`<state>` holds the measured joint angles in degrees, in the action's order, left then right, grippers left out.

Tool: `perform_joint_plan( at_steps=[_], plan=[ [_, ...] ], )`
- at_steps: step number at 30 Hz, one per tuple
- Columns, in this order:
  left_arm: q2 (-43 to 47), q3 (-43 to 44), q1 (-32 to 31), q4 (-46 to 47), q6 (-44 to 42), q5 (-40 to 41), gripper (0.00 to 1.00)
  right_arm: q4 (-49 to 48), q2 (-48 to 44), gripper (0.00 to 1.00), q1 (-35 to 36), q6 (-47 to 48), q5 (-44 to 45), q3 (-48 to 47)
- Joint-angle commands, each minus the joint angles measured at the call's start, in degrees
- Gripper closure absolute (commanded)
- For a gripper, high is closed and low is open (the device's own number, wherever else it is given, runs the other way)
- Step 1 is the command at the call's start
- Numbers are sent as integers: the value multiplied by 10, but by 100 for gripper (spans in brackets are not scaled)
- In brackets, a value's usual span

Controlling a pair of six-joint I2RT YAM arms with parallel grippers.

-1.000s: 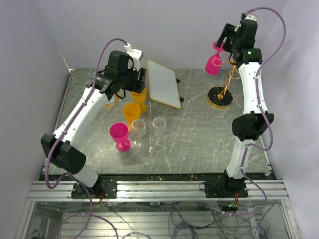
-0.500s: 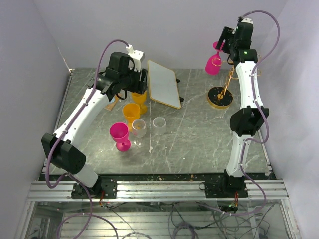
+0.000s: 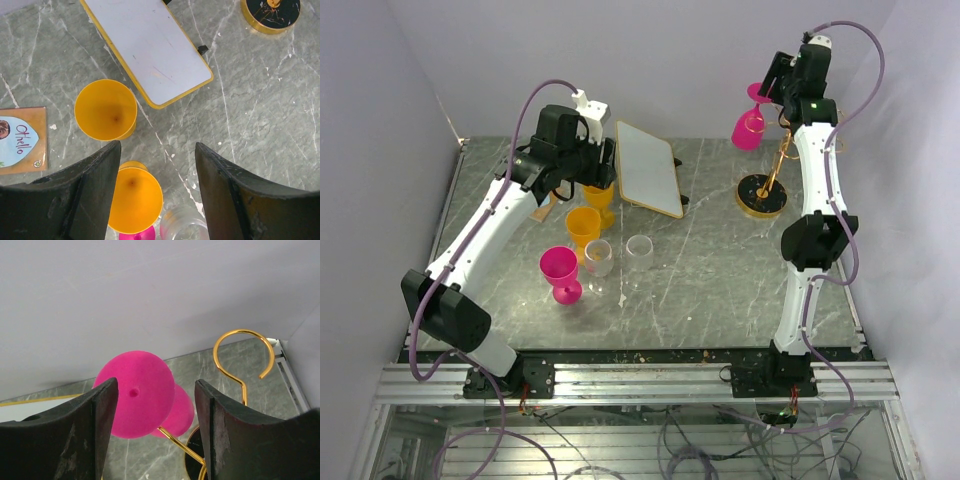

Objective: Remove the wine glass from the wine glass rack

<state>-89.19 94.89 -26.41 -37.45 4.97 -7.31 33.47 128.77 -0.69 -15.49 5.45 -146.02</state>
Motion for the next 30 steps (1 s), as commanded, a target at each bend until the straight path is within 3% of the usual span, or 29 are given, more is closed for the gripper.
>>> perform_joint_plan(
  at_steps=[1,15,30],
  plan=[
    [17,-6,2,26,7,-22,29,-1,10,38,0,-6,0,-21],
    [13,-8,3,28,8,-34,28,-35,-37,31,91,172,156,-4],
    [14,-9,12,30,10,-41,28,-62,13,34,117,250,154,-13]
  ],
)
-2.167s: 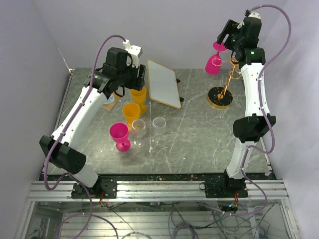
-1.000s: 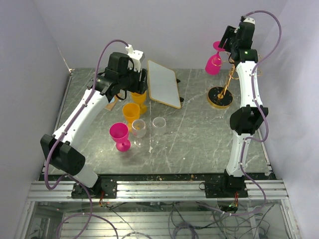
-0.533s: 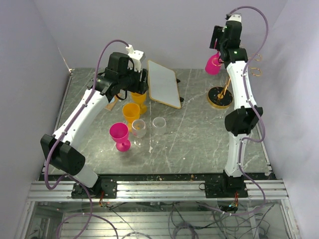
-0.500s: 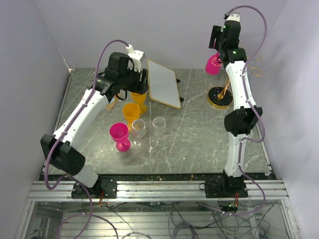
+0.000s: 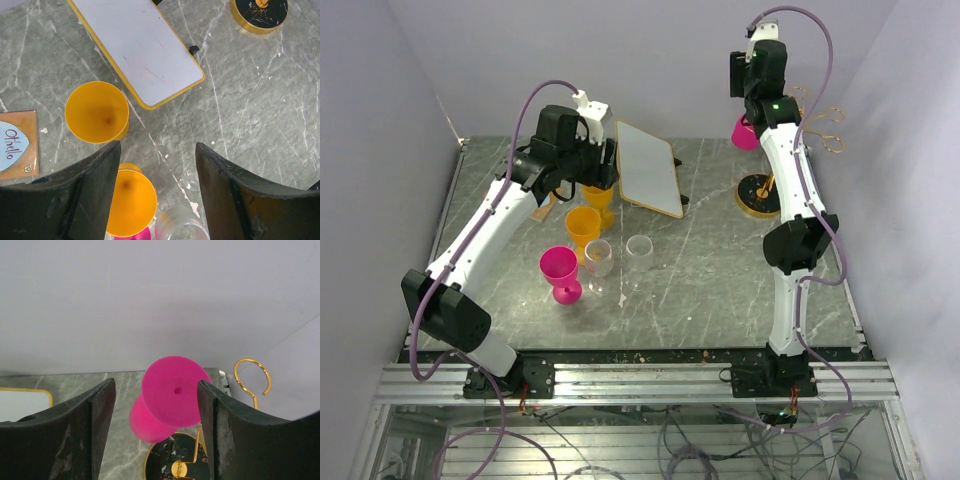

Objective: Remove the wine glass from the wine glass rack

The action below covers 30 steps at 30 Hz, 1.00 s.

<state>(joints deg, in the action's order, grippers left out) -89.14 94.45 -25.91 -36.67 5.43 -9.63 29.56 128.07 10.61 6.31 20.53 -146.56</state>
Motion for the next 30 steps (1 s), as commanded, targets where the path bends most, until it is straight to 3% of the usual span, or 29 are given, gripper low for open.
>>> perform_joint_plan(
  at_steps=[1,16,30],
  plan=[
    [14,-6,8,23,6,-19,28,-25,24,34,6,34,2,-9],
    [15,-9,19,31,13,-44,28,-51,75,34,7,66,67,-17],
    [17,-12,30,39,21,-66,29,-40,46,72,-4,58,40,-4]
  ],
)
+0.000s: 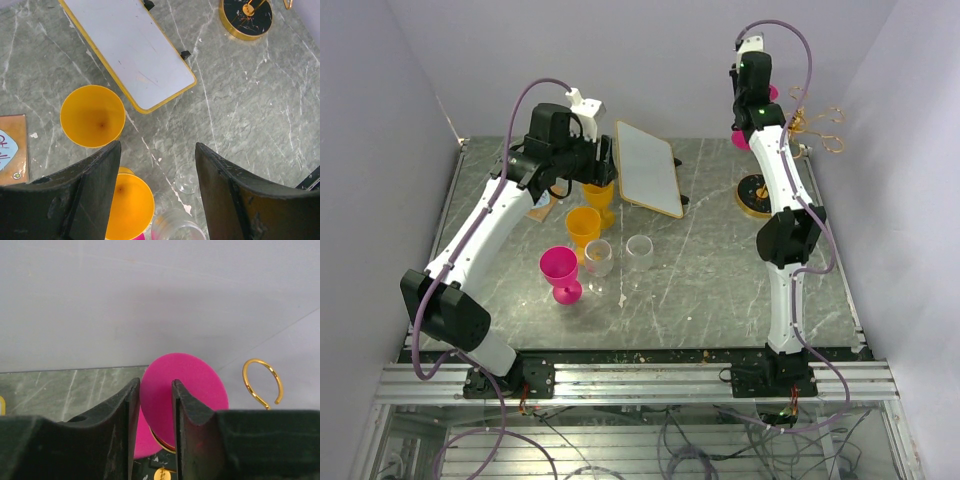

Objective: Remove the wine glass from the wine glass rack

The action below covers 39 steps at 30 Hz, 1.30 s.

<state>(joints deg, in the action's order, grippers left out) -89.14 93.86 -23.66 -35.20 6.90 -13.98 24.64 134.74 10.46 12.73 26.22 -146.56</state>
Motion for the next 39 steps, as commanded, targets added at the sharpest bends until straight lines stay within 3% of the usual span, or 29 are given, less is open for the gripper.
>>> perform_joint_plan(
  at_steps=[1,14,39],
  plan=[
    [17,-7,8,26,7,-24,29,9,-24,74,-2,-6,-22,-3],
    [15,-9,12,29,11,-33,29,13,-43,100,-2,8,-8,9],
    [11,-11,14,33,17,-43,30,12,-127,100,2,90,-10,86]
  ],
)
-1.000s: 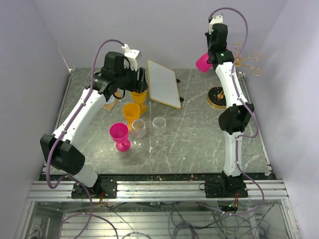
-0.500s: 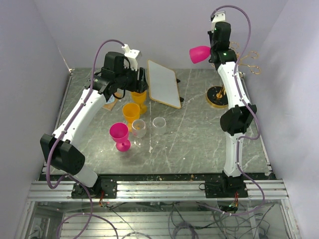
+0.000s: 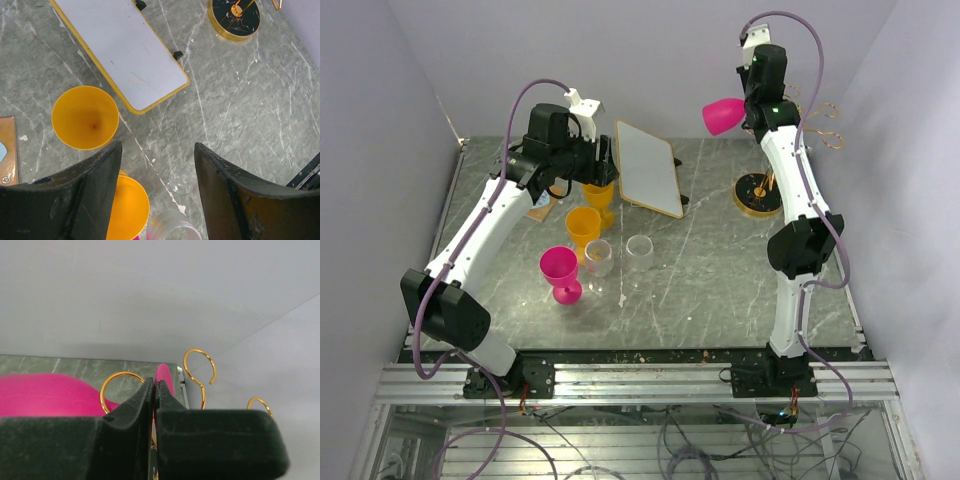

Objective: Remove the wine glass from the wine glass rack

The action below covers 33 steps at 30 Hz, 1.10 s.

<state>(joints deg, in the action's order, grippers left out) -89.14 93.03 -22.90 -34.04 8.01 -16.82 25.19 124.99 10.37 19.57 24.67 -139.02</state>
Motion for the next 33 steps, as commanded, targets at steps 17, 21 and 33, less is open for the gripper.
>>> perform_joint_plan(
  at_steps=[17,21,33],
  plan=[
    [5,-3,7,22,7,-19,31,-5,12,100,2,77,77,-5],
    [6,-3,7,23,7,-19,31,-30,18,100,2,86,74,-3],
    [4,-4,7,21,4,-8,31,-155,77,100,5,145,66,-40]
  ],
)
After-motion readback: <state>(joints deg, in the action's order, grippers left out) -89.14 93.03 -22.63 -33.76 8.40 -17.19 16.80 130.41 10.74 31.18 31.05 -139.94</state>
